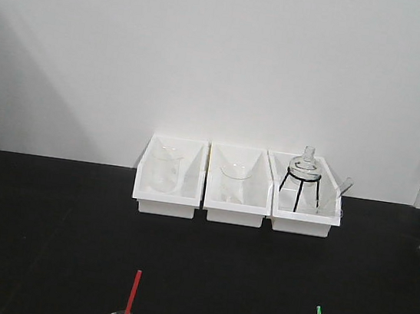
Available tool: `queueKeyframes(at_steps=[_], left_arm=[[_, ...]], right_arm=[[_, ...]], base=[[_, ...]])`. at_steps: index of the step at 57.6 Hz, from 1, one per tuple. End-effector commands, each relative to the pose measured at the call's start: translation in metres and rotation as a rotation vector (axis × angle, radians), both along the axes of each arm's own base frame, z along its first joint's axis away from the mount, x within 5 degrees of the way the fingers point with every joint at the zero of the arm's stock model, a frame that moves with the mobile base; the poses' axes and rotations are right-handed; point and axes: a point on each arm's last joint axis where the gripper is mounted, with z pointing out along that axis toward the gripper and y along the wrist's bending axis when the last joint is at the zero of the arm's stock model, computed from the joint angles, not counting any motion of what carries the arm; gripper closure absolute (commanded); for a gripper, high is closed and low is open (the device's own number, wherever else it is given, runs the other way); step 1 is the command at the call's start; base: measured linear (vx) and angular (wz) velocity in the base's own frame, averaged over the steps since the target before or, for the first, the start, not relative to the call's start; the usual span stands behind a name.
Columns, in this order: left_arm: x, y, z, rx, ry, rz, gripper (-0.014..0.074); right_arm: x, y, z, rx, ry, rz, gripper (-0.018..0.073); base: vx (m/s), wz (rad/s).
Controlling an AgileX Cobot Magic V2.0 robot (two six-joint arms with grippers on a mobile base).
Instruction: Sort red and green spoons into left cabinet
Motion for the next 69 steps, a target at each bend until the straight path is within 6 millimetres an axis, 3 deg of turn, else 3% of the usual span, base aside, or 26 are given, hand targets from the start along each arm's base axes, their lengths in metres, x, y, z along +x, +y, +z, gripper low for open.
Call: queueKeyframes(at_steps=[1, 69], left_arm=[[-0.0006, -0.0004, 0.0080, -0.012, -0.083, -0.005, 0.0603], [-0.0013, -0.0008, 0.0133, 0.033, -0.144, -0.007, 0.0603]], right_arm=[[-0.0009, 0.0003, 0.0043, -0.001, -0.081, 0.004, 0.0561], [-0.0010, 0.0004, 0.0051, -0.002, -0.091, 0.004, 0.0561]], base=[[0.00, 0.00], [0.00, 0.00]])
